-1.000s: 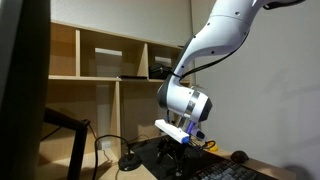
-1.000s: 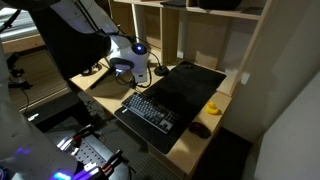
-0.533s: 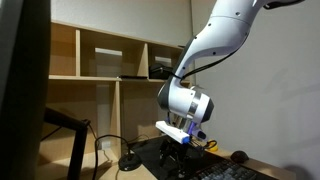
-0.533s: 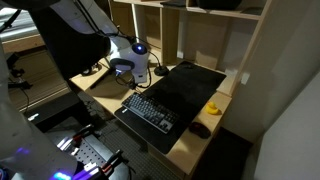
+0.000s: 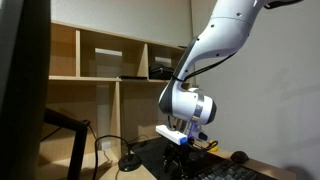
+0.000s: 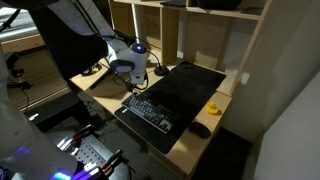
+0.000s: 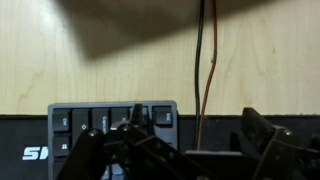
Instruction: Press two keys on the keyboard
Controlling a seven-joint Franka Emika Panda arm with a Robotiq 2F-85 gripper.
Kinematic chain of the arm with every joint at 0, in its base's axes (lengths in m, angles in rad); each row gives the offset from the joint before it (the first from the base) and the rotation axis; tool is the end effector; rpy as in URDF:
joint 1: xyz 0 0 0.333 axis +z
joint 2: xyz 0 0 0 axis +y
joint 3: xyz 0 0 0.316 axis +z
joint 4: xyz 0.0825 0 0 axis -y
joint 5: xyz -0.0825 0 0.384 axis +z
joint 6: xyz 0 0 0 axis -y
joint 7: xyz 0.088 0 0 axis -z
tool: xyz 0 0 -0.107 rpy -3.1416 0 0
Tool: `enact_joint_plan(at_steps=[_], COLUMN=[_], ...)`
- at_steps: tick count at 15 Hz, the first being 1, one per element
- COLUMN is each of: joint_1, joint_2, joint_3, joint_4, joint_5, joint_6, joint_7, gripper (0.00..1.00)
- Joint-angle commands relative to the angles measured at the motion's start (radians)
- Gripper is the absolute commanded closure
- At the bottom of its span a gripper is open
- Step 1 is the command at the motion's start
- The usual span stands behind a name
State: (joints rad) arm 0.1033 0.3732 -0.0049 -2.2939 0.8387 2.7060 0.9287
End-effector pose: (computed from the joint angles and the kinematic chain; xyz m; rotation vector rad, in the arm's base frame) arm 0.5228 0.0256 0.1846 -1.9623 2.0038 0.2046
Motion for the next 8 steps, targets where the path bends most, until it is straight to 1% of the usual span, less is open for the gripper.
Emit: enact_joint_plan(at_steps=[1,2,4,5,8], joint_1=[-0.026,-0.008,-0.006,-0.010,-0.012], joint_2=[-0.006,-0.077,-0.095,-0.035,-0.076], joint_3=[0.035,0.016,0.008,0.016,0.011], joint_4=[0.020,-0.025,-0.032,0.011,-0.001], joint_5=[0.063,0.047,0.045,0.029,0.028], joint_6=[0.022,0.041,0.090,0.055,0.067], joint_7=[-0.049,-0.009,0.006,0.002,0.009], gripper=[0.00,0.00,0.00,0.00,0.00])
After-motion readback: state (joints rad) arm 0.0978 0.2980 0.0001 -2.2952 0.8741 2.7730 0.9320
